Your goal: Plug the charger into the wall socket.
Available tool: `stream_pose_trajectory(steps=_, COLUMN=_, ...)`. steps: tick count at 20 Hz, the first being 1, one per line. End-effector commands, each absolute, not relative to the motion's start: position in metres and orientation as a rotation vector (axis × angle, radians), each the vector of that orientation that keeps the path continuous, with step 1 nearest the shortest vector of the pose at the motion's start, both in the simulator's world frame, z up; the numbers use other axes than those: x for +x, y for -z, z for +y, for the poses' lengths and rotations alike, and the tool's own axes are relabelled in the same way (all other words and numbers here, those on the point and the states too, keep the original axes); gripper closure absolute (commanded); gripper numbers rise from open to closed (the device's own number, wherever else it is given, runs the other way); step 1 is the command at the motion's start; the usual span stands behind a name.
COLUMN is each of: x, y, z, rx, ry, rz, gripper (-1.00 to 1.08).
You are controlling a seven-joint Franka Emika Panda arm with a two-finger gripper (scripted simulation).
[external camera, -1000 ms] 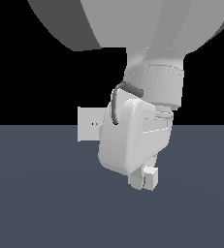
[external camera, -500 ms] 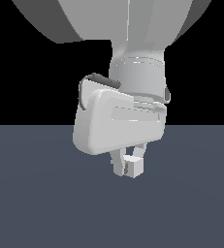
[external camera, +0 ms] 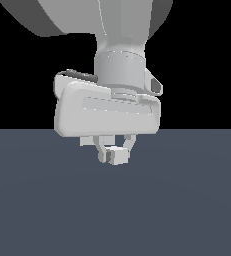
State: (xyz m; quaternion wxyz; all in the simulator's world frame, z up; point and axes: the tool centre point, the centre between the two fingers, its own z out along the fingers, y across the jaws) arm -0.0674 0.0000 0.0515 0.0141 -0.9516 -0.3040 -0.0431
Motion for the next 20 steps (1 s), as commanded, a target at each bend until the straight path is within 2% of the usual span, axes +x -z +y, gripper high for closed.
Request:
stream_pose_trajectory(steps=1, x=-0.061, y=-0.057, z=0.007, rx=-2.990, ry=0.136, rz=-0.865, gripper=1.08)
stream_pose_trajectory(steps=20, x=-0.010, y=-0.094, z=0.039, rx=-3.115, ry=0.139, rz=-0.301, gripper=1.08)
